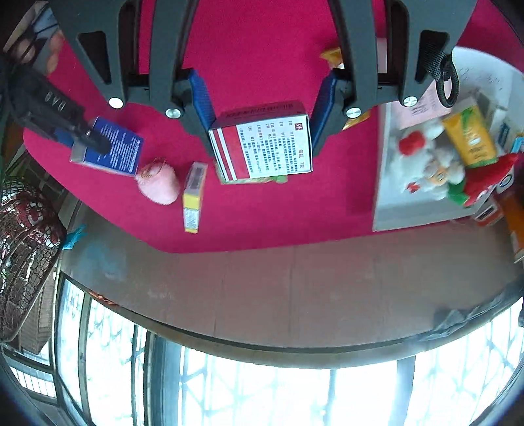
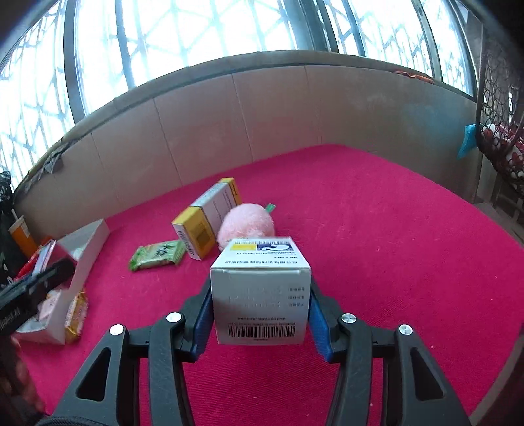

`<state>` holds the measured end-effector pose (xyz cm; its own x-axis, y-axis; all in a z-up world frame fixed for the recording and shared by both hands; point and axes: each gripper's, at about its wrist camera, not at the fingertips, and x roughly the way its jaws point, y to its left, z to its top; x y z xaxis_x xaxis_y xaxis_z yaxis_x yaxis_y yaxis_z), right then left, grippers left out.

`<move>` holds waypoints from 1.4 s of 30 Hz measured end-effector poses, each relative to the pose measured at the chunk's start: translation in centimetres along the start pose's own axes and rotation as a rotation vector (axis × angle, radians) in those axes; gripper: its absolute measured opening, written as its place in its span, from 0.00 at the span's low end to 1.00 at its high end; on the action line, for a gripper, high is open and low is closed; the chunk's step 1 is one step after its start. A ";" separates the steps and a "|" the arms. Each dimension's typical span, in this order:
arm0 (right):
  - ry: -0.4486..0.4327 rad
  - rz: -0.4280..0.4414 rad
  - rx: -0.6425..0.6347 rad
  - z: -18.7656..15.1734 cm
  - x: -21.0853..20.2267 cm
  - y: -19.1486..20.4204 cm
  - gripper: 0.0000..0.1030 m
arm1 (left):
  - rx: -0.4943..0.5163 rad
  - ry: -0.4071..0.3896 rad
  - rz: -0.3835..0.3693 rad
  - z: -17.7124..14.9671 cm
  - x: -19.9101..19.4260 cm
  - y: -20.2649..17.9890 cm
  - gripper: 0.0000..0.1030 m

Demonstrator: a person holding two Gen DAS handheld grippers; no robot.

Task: Organize objects
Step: 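Carry the red-and-white box with the left tool while the right tool carries the omeprazole box toward the tray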

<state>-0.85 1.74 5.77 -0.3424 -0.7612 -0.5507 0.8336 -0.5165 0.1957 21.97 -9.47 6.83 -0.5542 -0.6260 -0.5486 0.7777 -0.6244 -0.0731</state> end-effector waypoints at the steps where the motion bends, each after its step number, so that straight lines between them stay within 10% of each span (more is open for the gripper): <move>1: -0.004 0.003 -0.012 0.0 -0.2 0.4 0.54 | -0.011 0.005 0.002 -0.2 0.0 0.5 0.51; 42: -0.083 0.143 -0.342 3.0 -4.3 17.0 0.53 | -0.266 -0.170 0.102 -1.1 -8.2 14.4 0.51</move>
<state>13.48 -4.98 13.87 -0.2343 -0.8525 -0.4672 0.9672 -0.2527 -0.0239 38.05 -12.85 9.34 -0.4939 -0.7618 -0.4191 0.8694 -0.4248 -0.2524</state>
